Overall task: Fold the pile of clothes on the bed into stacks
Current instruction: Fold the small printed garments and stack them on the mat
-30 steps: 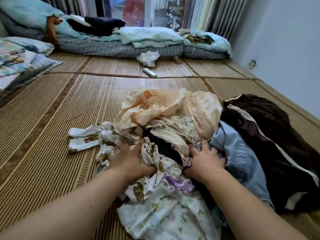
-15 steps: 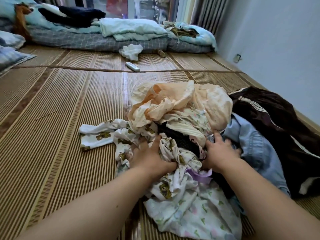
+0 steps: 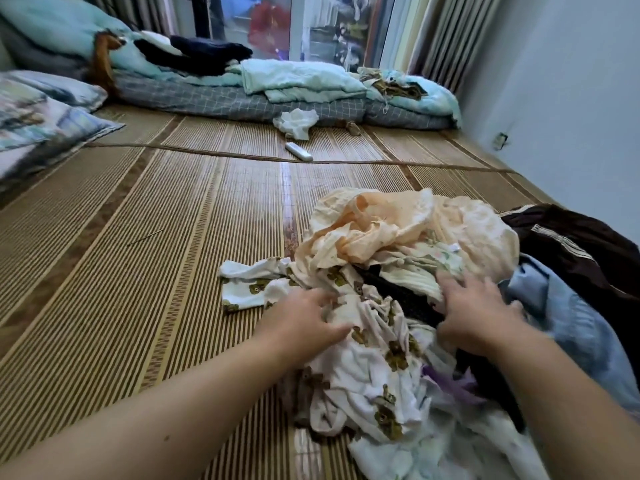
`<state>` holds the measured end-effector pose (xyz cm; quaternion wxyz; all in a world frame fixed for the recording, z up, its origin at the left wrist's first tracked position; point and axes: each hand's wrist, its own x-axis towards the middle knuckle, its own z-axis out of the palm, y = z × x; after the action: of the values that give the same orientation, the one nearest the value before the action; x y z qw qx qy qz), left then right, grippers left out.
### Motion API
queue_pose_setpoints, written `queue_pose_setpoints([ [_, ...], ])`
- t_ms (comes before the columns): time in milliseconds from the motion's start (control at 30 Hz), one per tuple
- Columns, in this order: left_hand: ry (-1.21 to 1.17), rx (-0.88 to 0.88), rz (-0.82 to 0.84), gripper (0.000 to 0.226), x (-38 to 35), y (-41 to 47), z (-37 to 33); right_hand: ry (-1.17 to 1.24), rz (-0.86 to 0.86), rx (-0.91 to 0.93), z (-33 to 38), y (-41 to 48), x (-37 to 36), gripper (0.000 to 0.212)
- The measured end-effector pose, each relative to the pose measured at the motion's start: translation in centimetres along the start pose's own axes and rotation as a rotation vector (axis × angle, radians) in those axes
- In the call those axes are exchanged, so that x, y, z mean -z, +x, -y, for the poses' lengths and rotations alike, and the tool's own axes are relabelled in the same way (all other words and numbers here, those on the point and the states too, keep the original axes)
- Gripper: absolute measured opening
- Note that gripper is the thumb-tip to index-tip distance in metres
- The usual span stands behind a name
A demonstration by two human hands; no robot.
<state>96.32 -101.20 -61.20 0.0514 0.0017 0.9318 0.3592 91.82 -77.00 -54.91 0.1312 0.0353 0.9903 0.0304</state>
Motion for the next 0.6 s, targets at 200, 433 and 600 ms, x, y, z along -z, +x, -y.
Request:
queue_pose_setpoints([
  [200,0.311,0.150,-0.178,0.066,4.9,1.4,6.8,0.259,-0.424,0.611,11.3,-3.1,0.4,0.061],
  [433,0.504,0.190,-0.094,0.021,6.8,0.7,10.9,-0.017,-0.085,0.519,20.2,-0.7,-4.9,0.070],
  [600,0.011,0.070,-0.247,0.020,11.1,-1.7,10.1,0.055,-0.018,0.379,21.3,-0.2,-5.6,0.094],
])
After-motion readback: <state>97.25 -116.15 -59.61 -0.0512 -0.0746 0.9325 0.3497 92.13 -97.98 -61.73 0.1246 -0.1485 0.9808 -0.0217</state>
